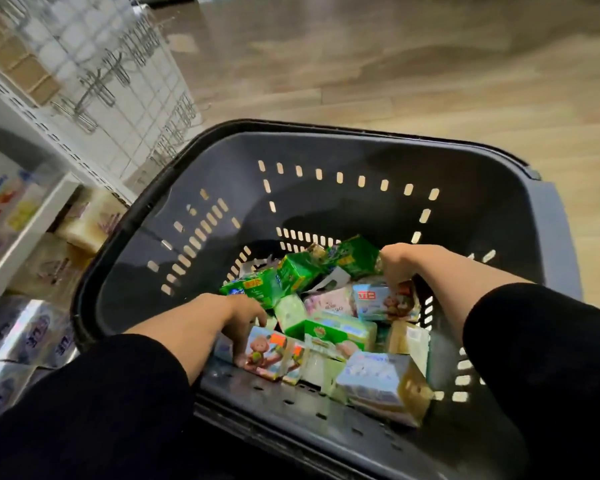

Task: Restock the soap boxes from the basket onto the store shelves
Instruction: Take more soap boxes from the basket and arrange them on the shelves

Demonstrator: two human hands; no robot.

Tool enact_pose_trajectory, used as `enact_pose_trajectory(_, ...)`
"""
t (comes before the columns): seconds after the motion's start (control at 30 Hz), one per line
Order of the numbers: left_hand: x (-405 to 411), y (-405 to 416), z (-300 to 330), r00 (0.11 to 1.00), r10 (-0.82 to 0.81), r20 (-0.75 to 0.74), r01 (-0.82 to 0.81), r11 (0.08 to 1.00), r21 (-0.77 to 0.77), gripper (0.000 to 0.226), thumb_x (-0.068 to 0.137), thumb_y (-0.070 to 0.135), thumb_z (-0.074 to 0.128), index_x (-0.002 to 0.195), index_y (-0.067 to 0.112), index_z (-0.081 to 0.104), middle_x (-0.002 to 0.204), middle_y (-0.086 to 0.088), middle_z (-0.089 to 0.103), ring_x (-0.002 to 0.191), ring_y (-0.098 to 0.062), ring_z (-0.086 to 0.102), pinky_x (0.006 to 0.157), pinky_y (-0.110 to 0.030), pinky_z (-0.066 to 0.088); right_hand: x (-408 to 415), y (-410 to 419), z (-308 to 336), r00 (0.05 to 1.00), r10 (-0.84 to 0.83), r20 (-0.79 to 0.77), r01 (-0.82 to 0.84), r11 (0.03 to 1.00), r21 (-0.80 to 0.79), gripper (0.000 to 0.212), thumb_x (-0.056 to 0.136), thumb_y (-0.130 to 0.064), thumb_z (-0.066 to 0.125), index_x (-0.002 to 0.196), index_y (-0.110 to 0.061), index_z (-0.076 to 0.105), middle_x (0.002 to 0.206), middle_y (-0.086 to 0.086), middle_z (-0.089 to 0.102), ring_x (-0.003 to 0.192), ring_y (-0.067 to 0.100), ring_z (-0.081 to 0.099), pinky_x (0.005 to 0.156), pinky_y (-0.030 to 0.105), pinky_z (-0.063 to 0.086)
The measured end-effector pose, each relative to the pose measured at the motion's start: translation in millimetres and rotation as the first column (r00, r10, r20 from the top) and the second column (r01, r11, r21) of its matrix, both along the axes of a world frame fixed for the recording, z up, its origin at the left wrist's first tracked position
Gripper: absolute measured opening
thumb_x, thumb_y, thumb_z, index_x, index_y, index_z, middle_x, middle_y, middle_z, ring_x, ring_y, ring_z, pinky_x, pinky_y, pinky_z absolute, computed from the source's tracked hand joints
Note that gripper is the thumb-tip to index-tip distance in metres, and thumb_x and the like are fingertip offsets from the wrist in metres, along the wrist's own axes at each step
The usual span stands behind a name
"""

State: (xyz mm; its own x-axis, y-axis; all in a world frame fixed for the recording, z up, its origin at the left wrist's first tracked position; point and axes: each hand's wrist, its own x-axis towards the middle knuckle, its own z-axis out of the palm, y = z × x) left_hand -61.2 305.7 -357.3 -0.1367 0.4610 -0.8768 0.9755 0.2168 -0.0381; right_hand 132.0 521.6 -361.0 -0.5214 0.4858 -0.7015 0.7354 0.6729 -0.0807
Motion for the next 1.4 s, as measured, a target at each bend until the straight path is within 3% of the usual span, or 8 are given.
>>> enact_pose_trajectory(0.13, -5, 0, -6, 0.998, 0.041, 0.049, -0.038, 0.997, -0.066, 0.071, 0.069, 0.025, 0.087, 0.13, 0.017, 0.052, 0.134, -0.002, 0.055, 0.115, -0.02, 0.051, 0.089, -0.026, 0.041, 17, 16, -32, 0.995, -0.09, 0.03, 0.092, 0.993, -0.075, 0.057, 0.065, -0.034, 0.077, 0.113, -0.008, 0.063, 0.078, -0.001, 0.055, 0.071, 0.021, 0.058, 0.057, 0.023, 0.051)
enact_pose_trajectory(0.27, -2, -1, -3, 0.993, 0.084, 0.085, -0.084, 0.996, -0.005, 0.079, 0.06, 0.04, 0.091, 0.125, 0.015, 0.052, 0.125, 0.001, 0.056, 0.109, -0.021, 0.053, 0.091, -0.03, 0.045, 23, 1, -17, 0.982, -0.186, -0.006, 0.186, 0.982, -0.044, 0.064, 0.062, -0.018, 0.087, 0.12, -0.008, 0.06, 0.107, 0.008, 0.06, 0.097, 0.026, 0.059, 0.077, 0.029, 0.05)
enact_pose_trajectory(0.43, -5, 0, 3, 0.948, 0.209, 0.238, -0.245, 0.96, 0.134, 0.058, 0.052, 0.027, 0.095, 0.095, 0.023, 0.056, 0.094, 0.007, 0.061, 0.089, -0.017, 0.058, 0.075, -0.031, 0.051, 30, 2, -23, 0.976, -0.216, 0.018, 0.217, 0.974, -0.062, 0.058, 0.063, -0.01, 0.085, 0.115, -0.005, 0.059, 0.101, 0.007, 0.059, 0.087, 0.022, 0.056, 0.071, 0.03, 0.048)
enact_pose_trajectory(0.57, 0, 4, 12, 0.886, 0.309, 0.346, -0.404, 0.881, 0.245, 0.057, 0.058, 0.023, 0.092, 0.103, 0.018, 0.056, 0.09, 0.012, 0.056, 0.088, -0.013, 0.053, 0.067, -0.017, 0.042, 35, 2, -21, 0.979, -0.204, -0.025, 0.201, 0.976, -0.088, 0.056, 0.054, -0.021, 0.09, 0.098, -0.011, 0.058, 0.097, 0.002, 0.057, 0.088, 0.02, 0.055, 0.072, 0.028, 0.046)
enact_pose_trajectory(0.83, 20, 13, 22, 0.719, 0.466, 0.516, -0.678, 0.636, 0.37, 0.05, 0.062, 0.032, 0.091, 0.101, 0.007, 0.071, 0.102, -0.01, 0.07, 0.097, -0.025, 0.065, 0.088, -0.04, 0.051, 38, 1, 9, 0.954, -0.27, -0.132, 0.225, 0.931, -0.286, 0.034, 0.065, -0.016, 0.083, 0.093, -0.002, 0.072, 0.078, 0.007, 0.071, 0.072, 0.023, 0.069, 0.06, 0.031, 0.057)
enact_pose_trajectory(1.1, 2, -5, 92, 0.562, 0.391, 0.729, -0.826, 0.31, 0.471, 0.05, 0.067, 0.005, 0.087, 0.112, 0.006, 0.066, 0.103, -0.006, 0.069, 0.092, -0.014, 0.064, 0.076, -0.016, 0.052, 41, 1, 82, 0.742, -0.463, -0.485, 0.096, 0.789, -0.606, 0.038, 0.062, -0.007, 0.079, 0.1, -0.007, 0.073, 0.094, 0.015, 0.073, 0.085, 0.027, 0.07, 0.075, 0.037, 0.057)
enact_pose_trajectory(1.23, -17, -43, 157, 0.535, 0.329, 0.778, -0.841, 0.125, 0.526, 0.076, 0.037, 0.037, 0.086, 0.107, 0.016, 0.067, 0.096, 0.005, 0.073, 0.082, -0.005, 0.066, 0.074, -0.014, 0.051, 31, -5, 127, 0.606, -0.534, -0.589, -0.02, 0.731, -0.683, 0.051, 0.051, -0.006, 0.081, 0.102, -0.004, 0.073, 0.102, 0.019, 0.071, 0.085, 0.025, 0.068, 0.076, 0.033, 0.059)
enact_pose_trajectory(1.4, -19, -121, 229, 0.588, 0.275, 0.76, -0.787, -0.019, 0.616, 0.074, 0.029, 0.048, 0.094, 0.098, 0.027, 0.074, 0.095, 0.011, 0.075, 0.083, -0.002, 0.07, 0.069, -0.012, 0.051, -17, -53, 205, 0.512, -0.472, -0.718, -0.25, 0.717, -0.65, 0.051, 0.052, 0.009, 0.079, 0.101, -0.005, 0.073, 0.097, 0.016, 0.072, 0.082, 0.021, 0.069, 0.07, 0.029, 0.059)
